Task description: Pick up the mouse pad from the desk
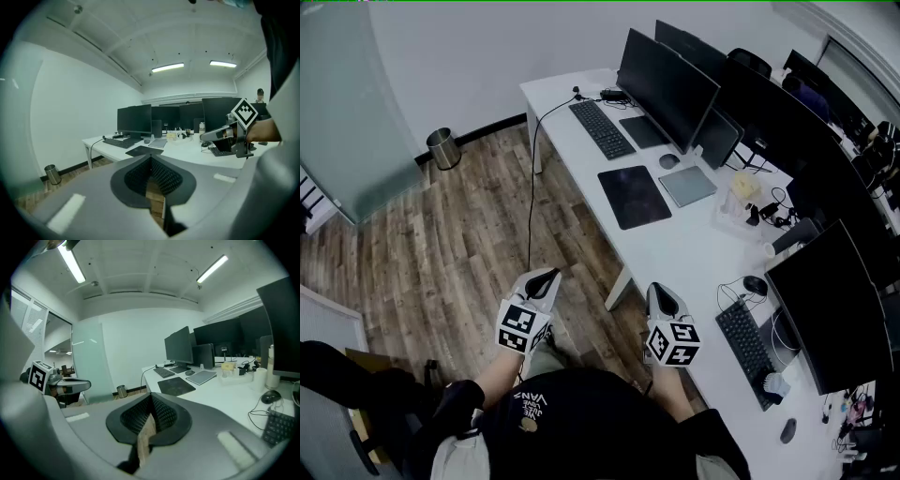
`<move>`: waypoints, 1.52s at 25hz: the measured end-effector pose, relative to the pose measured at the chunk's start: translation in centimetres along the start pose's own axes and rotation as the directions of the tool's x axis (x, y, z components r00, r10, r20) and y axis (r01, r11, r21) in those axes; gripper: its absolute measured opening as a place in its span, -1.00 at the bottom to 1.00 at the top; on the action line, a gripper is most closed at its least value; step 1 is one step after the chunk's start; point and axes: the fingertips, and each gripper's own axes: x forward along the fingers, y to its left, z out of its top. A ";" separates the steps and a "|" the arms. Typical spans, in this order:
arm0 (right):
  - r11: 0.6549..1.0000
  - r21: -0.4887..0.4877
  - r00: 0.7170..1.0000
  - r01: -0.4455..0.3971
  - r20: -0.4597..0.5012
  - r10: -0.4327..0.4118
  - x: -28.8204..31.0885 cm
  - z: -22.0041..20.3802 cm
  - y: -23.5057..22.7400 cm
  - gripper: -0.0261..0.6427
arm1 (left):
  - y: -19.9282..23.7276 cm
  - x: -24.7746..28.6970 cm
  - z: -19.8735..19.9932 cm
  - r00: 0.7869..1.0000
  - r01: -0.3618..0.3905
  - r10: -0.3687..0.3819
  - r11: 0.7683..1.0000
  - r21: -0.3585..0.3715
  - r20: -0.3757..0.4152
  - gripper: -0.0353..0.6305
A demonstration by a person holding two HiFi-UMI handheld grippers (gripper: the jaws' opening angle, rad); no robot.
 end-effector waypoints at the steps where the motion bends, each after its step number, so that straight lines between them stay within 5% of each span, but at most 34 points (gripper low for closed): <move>1: 1.000 0.003 1.000 0.002 -0.001 -0.002 0.2 0.0 -0.1 -0.91 | 0.2 0.1 0.0 1.000 0.003 -0.003 1.000 -0.003 0.000 -0.89; 6: 0.997 0.070 0.999 -0.033 0.040 0.030 2.0 0.9 0.1 -0.91 | 1.1 1.4 0.5 0.997 0.057 -0.055 0.997 -0.048 0.047 -0.88; 8: 0.995 0.093 0.998 -0.026 0.059 0.021 3.0 1.3 -0.2 -0.86 | 1.7 2.4 0.8 0.996 0.074 -0.069 0.994 -0.079 0.063 -0.41; 11: 0.994 0.113 0.997 0.004 0.079 -0.013 4.5 2.3 -0.7 -0.34 | 2.9 3.8 1.3 0.994 0.089 -0.082 0.991 -0.104 0.065 -0.23; 15: 0.990 0.125 0.994 0.065 0.082 -0.076 7.1 3.7 -1.6 -0.14 | 5.4 5.8 1.6 0.994 0.097 -0.090 0.987 -0.128 0.059 -0.05; 30: 0.933 0.250 0.954 0.258 0.089 -0.288 17.7 6.8 0.1 -0.10 | 19.7 12.8 2.6 0.972 0.233 -0.235 0.968 -0.088 -0.005 -0.02; 38: 0.891 0.278 0.925 0.358 0.022 -0.379 19.6 5.9 -0.8 -0.10 | 22.2 18.3 1.6 0.941 0.327 -0.335 0.937 -0.119 -0.047 -0.02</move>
